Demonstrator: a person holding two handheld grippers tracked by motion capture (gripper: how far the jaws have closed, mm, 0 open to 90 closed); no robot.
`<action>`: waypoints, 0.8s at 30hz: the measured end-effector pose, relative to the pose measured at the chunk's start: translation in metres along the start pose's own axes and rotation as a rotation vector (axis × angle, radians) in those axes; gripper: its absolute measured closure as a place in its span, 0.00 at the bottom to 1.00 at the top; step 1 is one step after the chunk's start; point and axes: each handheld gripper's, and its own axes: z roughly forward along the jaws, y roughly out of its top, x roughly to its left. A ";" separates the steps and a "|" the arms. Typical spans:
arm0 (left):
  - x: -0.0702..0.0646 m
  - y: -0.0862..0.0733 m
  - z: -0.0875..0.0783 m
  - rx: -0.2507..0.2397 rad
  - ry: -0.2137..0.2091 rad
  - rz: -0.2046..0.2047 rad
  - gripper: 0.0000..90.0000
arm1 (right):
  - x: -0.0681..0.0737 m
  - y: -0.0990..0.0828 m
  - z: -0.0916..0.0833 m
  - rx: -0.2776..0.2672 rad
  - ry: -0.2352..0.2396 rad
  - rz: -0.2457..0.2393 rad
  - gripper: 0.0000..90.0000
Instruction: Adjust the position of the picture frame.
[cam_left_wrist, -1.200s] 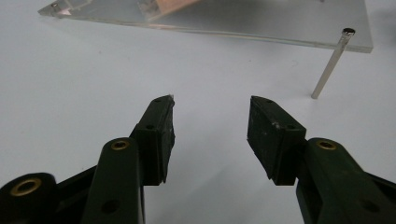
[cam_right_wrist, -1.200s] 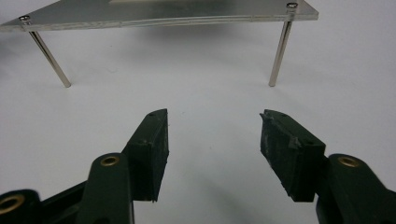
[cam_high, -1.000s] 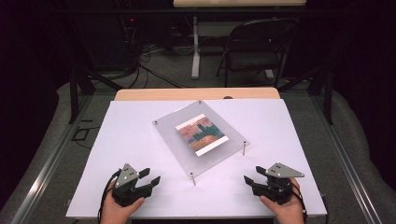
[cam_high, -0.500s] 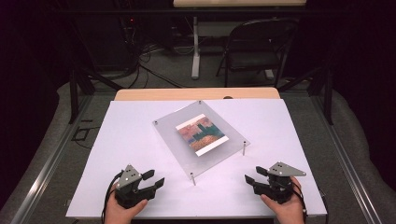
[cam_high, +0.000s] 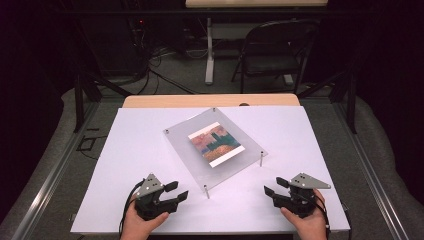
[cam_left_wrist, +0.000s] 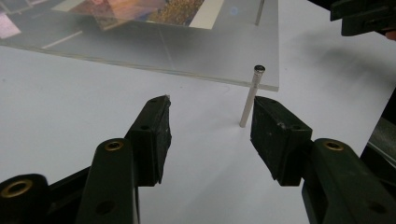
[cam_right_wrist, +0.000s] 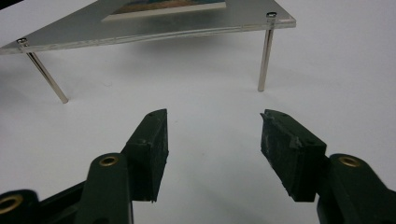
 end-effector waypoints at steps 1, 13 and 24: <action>-0.001 0.000 0.002 0.005 -0.004 -0.004 0.52 | 0.000 0.000 0.000 0.003 0.000 0.001 0.45; -0.017 0.013 0.033 0.126 -0.031 0.012 0.55 | -0.003 0.000 -0.001 0.008 0.008 0.022 0.48; -0.026 0.018 0.051 0.170 -0.056 0.035 0.58 | -0.012 0.012 0.004 0.110 0.045 -0.040 0.60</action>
